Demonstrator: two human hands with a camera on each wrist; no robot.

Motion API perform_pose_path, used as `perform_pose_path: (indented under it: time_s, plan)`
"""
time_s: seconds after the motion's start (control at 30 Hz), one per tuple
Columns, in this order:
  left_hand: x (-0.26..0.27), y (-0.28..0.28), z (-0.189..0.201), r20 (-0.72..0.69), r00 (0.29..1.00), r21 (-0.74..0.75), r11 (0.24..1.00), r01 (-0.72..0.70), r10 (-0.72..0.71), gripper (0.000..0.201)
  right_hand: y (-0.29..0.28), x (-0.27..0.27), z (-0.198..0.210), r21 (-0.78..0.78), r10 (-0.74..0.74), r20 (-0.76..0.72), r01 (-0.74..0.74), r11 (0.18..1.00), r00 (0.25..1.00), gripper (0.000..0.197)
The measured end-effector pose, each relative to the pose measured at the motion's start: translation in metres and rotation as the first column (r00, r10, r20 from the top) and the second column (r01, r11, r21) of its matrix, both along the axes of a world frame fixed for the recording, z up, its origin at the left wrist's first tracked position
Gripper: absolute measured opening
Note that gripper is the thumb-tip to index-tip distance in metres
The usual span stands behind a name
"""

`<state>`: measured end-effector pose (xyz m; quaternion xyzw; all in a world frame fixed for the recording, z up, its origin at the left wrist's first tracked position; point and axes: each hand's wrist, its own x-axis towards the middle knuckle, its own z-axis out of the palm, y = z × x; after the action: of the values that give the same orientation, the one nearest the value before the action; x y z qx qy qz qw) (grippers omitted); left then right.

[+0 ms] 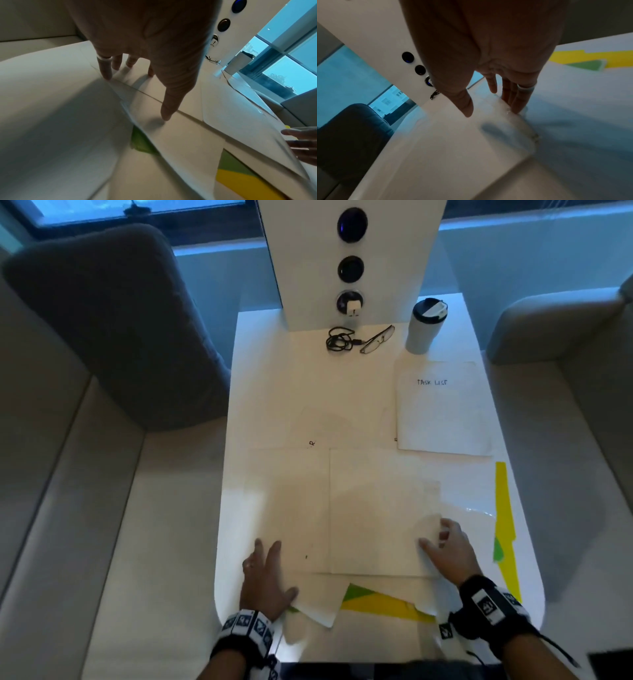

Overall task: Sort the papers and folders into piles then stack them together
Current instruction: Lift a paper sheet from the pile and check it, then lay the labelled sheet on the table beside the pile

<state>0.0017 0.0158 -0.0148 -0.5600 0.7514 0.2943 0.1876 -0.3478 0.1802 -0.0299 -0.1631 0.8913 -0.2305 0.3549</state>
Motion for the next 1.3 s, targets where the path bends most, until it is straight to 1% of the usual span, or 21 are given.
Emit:
perform_pose_path:
  time_s: [0.1, 0.2, 0.3, 0.33, 0.4, 0.47, 0.53, 0.63, 0.7, 0.73, 0.8, 0.83, 0.87, 0.9, 0.97, 1.0, 1.07, 1.1, 1.17, 1.23, 1.3]
  plan:
    - [0.011, 0.002, 0.0, -0.037, 0.999, -0.041, 0.999, 0.032, -0.033, 0.101, 0.0, 0.006, 0.003, 0.044, 0.018, -0.127, -0.012, 0.999, 0.992, 0.074]
    - [0.023, 0.004, -0.005, -0.056, 0.997, -0.078, 0.996, 0.045, -0.05, 0.097, 0.001, 0.025, 0.008, 0.015, 0.089, -0.263, -0.088, 0.996, 0.961, 0.09]
    - [0.029, 0.007, -0.01, -0.07, 0.996, -0.094, 0.995, 0.046, -0.052, 0.095, 0.005, 0.059, 0.005, 0.155, 0.366, -0.164, -0.343, 0.927, 0.916, 0.131]
    - [0.029, 0.007, -0.011, -0.08, 0.996, -0.095, 0.995, 0.038, -0.046, 0.095, 0.007, 0.069, 0.001, 0.199, 0.41, -0.11, -0.384, 0.901, 0.905, 0.141]
    - [0.028, 0.005, -0.01, -0.09, 0.996, -0.095, 0.995, -0.008, -0.001, 0.1, 0.008, 0.08, -0.002, 0.224, 0.359, -0.09, -0.333, 0.916, 0.929, 0.145]
    - [0.029, -0.003, -0.008, -0.143, 0.977, -0.067, 0.983, -0.17, 0.16, 0.108, 0.004, 0.081, 0.003, 0.182, 0.225, -0.153, -0.197, 0.963, 0.962, 0.139]
    - [0.031, -0.015, -0.005, -0.21, 0.922, -0.018, 0.941, -0.337, 0.326, 0.113, 0.0, 0.074, 0.008, 0.138, 0.14, -0.148, -0.12, 0.983, 0.979, 0.137]
    - [0.035, -0.034, -0.003, -0.281, 0.846, 0.052, 0.888, -0.457, 0.452, 0.113, 0.002, 0.061, 0.013, 0.122, 0.138, -0.063, -0.129, 0.984, 0.988, 0.138]
    - [0.039, -0.046, -0.004, -0.314, 0.804, 0.123, 0.862, -0.492, 0.504, 0.116, 0.005, 0.056, 0.021, 0.084, 0.099, -0.046, -0.095, 0.992, 0.994, 0.128]
    - [0.043, -0.051, -0.005, -0.32, 0.789, 0.169, 0.851, -0.498, 0.525, 0.117, 0.005, 0.055, 0.029, 0.031, 0.034, -0.053, -0.032, 0.999, 0.998, 0.118]
    - [0.048, -0.057, -0.005, -0.308, 0.78, 0.235, 0.838, -0.492, 0.545, 0.112, 0.004, 0.054, 0.049, -0.13, -0.118, -0.021, 0.114, 0.985, 0.993, 0.081]
    - [0.05, -0.058, -0.005, -0.293, 0.784, 0.24, 0.835, -0.494, 0.548, 0.107, 0.004, 0.057, 0.062, -0.209, -0.119, 0.02, 0.121, 0.97, 0.993, 0.059]
    - [0.051, -0.059, -0.003, -0.291, 0.791, 0.218, 0.842, -0.493, 0.538, 0.099, 0.002, 0.059, 0.077, -0.274, -0.075, 0.052, 0.086, 0.958, 0.996, 0.041]
    - [0.052, -0.058, -0.001, -0.288, 0.8, 0.176, 0.851, -0.495, 0.526, 0.086, 0.002, 0.063, 0.091, -0.333, -0.017, 0.078, 0.042, 0.942, 0.997, 0.028]
    - [0.052, -0.053, 0.005, -0.301, 0.804, 0.12, 0.856, -0.502, 0.514, 0.045, 0.0, 0.073, 0.123, -0.444, 0.048, 0.106, 0.005, 0.896, 0.993, 0.019]
    - [0.052, -0.049, 0.008, -0.313, 0.808, 0.149, 0.866, -0.478, 0.5, 0.029, -0.001, 0.078, 0.138, -0.49, 0.069, 0.105, -0.009, 0.872, 0.992, 0.019]
    - [0.051, -0.035, 0.012, -0.337, 0.825, 0.346, 0.875, -0.339, 0.454, 0.034, -0.002, 0.088, 0.159, -0.554, 0.074, 0.079, -0.018, 0.832, 0.994, 0.022]
    - [0.048, -0.027, 0.019, -0.33, 0.833, 0.48, 0.839, -0.257, 0.444, 0.037, -0.003, 0.092, 0.166, -0.575, 0.065, 0.07, -0.013, 0.818, 0.995, 0.024]
    - [0.035, -0.016, 0.028, -0.268, 0.842, 0.708, 0.688, -0.157, 0.468, 0.051, -0.006, 0.098, 0.175, -0.604, 0.054, 0.064, -0.005, 0.797, 0.996, 0.032]
    - [0.02, -0.01, 0.028, -0.241, 0.793, 0.831, 0.542, -0.13, 0.56, 0.063, -0.011, 0.104, 0.18, -0.609, 0.062, 0.066, -0.009, 0.793, 0.996, 0.044]
    - [0.005, -0.009, 0.027, -0.233, 0.701, 0.894, 0.432, -0.118, 0.674, 0.066, -0.016, 0.112, 0.185, -0.607, 0.077, 0.09, -0.007, 0.795, 0.993, 0.054]
